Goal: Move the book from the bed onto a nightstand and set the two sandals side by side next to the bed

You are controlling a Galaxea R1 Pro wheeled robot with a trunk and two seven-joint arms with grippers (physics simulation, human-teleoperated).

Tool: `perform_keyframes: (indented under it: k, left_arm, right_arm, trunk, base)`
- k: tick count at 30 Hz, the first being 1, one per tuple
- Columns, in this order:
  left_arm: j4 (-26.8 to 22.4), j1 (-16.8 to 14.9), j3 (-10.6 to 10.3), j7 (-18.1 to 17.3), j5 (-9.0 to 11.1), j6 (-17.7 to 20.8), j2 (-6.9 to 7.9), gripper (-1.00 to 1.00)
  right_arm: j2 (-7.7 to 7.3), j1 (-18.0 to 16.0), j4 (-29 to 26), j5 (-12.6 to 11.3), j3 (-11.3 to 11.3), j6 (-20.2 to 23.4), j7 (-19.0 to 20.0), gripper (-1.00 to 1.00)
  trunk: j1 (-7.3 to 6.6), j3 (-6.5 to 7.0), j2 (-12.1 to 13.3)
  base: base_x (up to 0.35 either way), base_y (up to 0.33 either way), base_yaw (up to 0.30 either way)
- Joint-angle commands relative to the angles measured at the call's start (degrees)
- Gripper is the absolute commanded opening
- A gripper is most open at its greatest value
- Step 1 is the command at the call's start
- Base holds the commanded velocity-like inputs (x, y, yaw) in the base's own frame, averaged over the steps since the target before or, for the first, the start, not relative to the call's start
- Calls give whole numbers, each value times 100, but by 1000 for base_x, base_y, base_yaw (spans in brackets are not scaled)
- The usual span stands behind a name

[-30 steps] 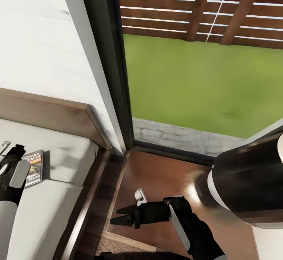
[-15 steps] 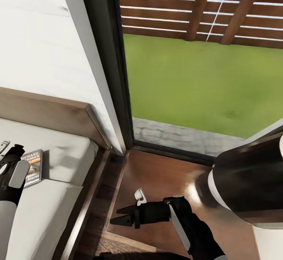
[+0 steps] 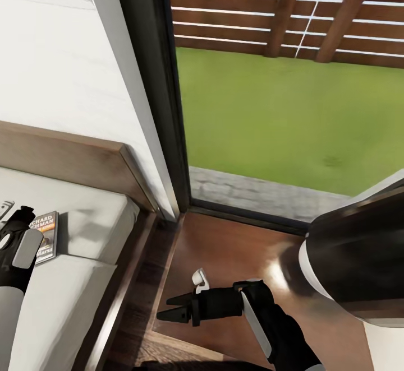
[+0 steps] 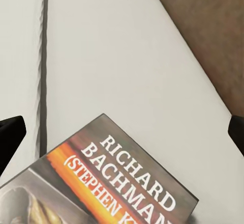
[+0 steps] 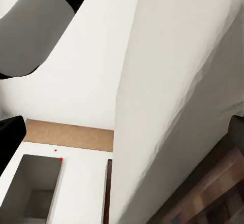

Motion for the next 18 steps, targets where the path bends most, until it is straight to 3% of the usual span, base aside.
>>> perform_keyframes:
  k: [1, 9, 18]
  left_arm:
    - [-1, -2, -11, 10, 61, -39, 3, 100]
    - [-1, -2, -11, 7, 61, -39, 2, 100]
    - [-1, -2, -11, 9, 60, -39, 1, 100]
  right_arm:
    - [-1, -2, 0, -33, 3, 39, -4, 100]
    - [-1, -2, 0, -33, 3, 37, -4, 100]
    - [-1, -2, 0, -36, 3, 36, 0, 100]
  trunk:
    - [0, -3, -2]
    - [0, -3, -2]
    - [197, -164, -362]
  base:
    - [0, 0, 0]
    - [0, 0, 0]
    - [0, 0, 0]
